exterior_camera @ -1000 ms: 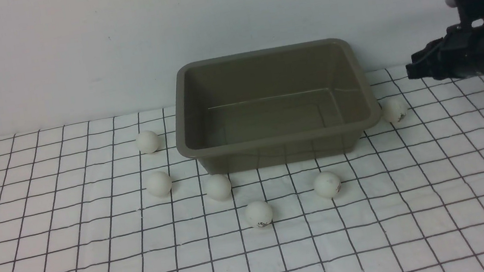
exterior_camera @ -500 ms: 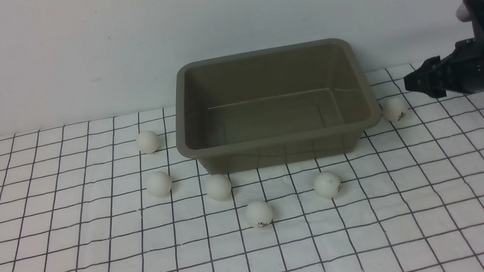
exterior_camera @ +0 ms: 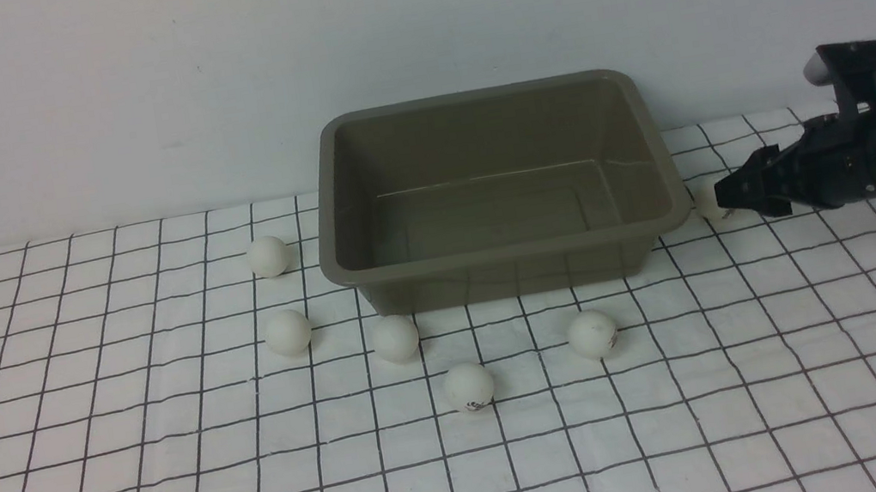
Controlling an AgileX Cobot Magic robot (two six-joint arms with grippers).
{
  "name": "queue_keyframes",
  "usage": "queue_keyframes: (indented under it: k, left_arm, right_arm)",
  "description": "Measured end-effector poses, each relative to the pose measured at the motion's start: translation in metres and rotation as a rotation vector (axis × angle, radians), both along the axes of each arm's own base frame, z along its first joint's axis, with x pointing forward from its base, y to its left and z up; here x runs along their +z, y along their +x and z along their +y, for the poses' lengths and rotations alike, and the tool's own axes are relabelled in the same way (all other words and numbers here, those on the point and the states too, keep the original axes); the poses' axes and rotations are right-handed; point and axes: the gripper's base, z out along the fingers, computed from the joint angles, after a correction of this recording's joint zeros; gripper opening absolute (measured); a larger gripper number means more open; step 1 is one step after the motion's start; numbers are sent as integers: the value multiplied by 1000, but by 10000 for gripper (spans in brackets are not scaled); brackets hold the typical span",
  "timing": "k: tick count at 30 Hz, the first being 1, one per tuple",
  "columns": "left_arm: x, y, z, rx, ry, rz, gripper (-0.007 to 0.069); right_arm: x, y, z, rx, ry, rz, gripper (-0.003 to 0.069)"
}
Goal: Put the table tennis balls into the box on the white checkered tablecloth.
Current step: 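Reach for and grasp a ping pong ball on the table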
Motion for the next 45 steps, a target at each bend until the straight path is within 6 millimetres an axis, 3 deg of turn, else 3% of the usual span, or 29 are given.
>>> queue_keyframes:
  k: [14, 22, 25, 29, 32, 34, 38, 42, 44, 45]
  left_arm:
    - [0, 0, 0, 0, 0, 1, 429]
    - [0, 0, 0, 0, 0, 2, 429]
    - [0, 0, 0, 0, 0, 2, 429]
    - [0, 0, 0, 0, 0, 2, 429]
    - [0, 0, 0, 0, 0, 2, 429]
    - [0, 0, 0, 0, 0, 2, 429]
    - [0, 0, 0, 0, 0, 2, 429]
    - [0, 0, 0, -1, 1, 2, 429]
    - [0, 0, 0, -1, 1, 2, 429]
    - [0, 0, 0, -1, 1, 2, 429]
  right_arm:
    - [-7, 16, 10, 7, -37, -24, 421]
    - [-24, 19, 13, 0, -33, 11, 419]
    - [-25, 19, 14, 1, -32, 13, 383]
    - [-25, 21, 12, -22, -43, 2, 216]
    - [-18, 22, 9, -41, -66, -21, 41]
    - [-3, 22, 8, -45, -86, -60, 2]
    - [22, 20, 6, -58, -115, -126, -12]
    - [26, 20, 6, -38, -140, -147, -1]
    - [22, 20, 7, -13, -146, -147, 34]
    - [18, 20, 9, 7, -137, -140, 90]
